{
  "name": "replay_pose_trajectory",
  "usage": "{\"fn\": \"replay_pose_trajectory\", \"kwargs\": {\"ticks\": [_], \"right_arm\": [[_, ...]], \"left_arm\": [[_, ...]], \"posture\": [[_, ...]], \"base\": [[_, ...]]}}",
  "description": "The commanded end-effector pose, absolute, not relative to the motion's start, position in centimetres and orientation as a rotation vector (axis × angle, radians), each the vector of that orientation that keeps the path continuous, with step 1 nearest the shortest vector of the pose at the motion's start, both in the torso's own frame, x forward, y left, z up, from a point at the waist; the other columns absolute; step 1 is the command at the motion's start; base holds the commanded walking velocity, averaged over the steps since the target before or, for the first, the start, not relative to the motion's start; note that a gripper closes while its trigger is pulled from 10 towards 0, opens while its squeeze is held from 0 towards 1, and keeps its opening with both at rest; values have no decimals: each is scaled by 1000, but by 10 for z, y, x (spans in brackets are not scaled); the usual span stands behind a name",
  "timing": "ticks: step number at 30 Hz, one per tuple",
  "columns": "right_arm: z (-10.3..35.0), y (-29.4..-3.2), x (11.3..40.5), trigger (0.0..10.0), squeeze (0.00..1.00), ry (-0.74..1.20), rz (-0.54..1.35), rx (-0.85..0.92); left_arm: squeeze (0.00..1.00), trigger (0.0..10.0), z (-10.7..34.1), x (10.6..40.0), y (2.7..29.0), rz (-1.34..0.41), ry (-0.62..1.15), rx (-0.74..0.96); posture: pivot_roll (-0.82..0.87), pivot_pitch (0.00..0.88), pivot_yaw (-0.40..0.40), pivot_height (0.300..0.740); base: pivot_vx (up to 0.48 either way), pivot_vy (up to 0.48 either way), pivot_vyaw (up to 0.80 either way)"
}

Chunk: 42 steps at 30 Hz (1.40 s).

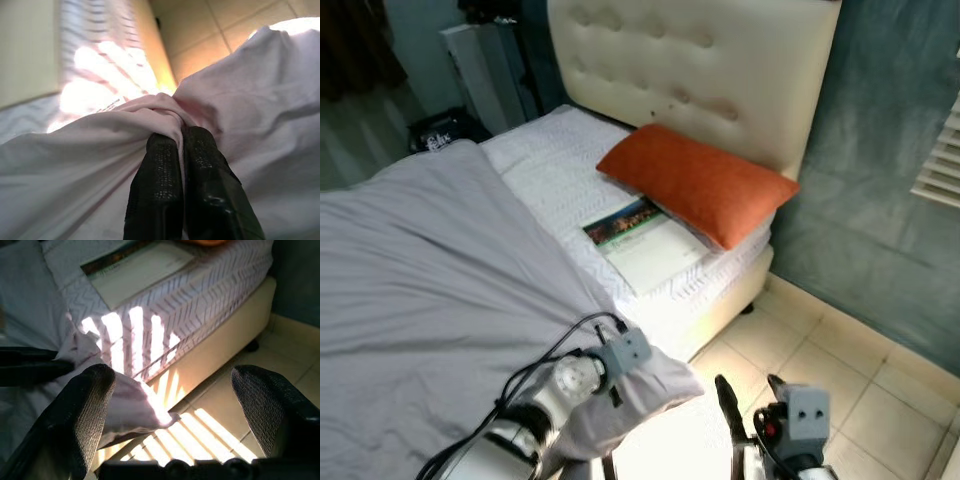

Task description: Clean up the room

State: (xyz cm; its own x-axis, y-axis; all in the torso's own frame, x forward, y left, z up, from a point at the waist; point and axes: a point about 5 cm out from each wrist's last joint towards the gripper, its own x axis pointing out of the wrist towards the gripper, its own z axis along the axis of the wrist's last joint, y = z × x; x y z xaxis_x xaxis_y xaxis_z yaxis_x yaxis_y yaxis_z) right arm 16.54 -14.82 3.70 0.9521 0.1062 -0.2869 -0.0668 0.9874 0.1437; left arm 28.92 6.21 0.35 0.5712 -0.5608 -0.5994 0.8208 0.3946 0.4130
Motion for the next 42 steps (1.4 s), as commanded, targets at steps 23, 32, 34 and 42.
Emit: {"fn": "replay_pose_trajectory", "kwargs": {"ticks": [23, 32, 34, 42], "right_arm": [[49, -139, 156, 10000, 0, 284, 73, 137], [54, -148, 185, 10000, 0, 213, 67, 139], [58, -152, 197, 10000, 0, 186, 68, 141], [60, -166, 227, 10000, 0, 150, 63, 148]], "left_arm": [[1000, 10000, 33, 315, 46, -792, 299, 678], [1000, 10000, 40, 327, 124, -519, 302, 323], [1000, 10000, 43, 326, 155, -408, 273, 228], [1000, 10000, 43, 292, 194, -204, 169, 57]], "posture": [[-277, 88, 145, 621], [-202, 0, 130, 621], [-160, 0, 107, 621], [-47, 0, 36, 621]], "base": [[0, 0, 0], [0, 0, 0], [0, 0, 0], [0, 0, 0]]}}
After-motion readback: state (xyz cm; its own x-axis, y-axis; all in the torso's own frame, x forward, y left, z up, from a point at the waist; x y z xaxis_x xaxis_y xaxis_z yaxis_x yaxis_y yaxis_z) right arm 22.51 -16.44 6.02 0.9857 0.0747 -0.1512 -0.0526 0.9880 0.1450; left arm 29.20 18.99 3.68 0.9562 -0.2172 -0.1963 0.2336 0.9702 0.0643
